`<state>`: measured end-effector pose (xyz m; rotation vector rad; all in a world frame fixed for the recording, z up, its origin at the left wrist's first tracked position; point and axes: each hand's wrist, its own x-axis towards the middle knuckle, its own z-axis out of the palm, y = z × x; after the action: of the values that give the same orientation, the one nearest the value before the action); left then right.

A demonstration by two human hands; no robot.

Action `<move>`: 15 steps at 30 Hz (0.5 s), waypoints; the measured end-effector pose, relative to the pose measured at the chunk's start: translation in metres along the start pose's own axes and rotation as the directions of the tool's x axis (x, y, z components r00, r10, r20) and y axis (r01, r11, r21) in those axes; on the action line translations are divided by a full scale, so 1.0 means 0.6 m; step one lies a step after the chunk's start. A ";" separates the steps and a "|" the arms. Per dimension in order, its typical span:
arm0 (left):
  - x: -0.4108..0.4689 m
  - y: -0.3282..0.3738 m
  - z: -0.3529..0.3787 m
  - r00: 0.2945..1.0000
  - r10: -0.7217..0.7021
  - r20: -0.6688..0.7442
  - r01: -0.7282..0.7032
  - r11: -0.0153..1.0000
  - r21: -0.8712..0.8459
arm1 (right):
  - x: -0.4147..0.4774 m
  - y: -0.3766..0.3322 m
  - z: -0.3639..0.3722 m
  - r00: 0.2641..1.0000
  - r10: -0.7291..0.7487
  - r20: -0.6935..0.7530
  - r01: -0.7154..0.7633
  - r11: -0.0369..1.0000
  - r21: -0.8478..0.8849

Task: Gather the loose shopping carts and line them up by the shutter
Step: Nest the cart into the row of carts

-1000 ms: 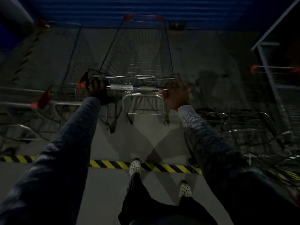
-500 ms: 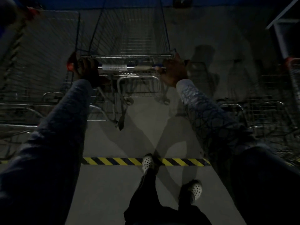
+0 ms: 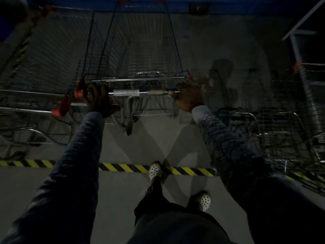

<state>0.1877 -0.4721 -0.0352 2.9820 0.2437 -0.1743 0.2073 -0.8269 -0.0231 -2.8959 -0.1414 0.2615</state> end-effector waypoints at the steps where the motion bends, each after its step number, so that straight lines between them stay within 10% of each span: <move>1: -0.021 -0.006 0.005 1.000 0.000 -0.012 0.000 1.000 -0.004 | -0.019 -0.002 0.005 1.000 0.001 -0.003 -0.001 1.000 0.028; 15: -0.278 -0.064 0.034 0.997 -0.062 -0.042 0.065 0.994 0.091 | -0.257 -0.038 0.070 0.970 -0.158 -0.183 0.151 0.987 -0.050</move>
<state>0.0153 -0.4633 -0.0392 3.0732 0.3445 -0.1380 0.0466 -0.8136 -0.0322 -2.9052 -0.3406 -0.0397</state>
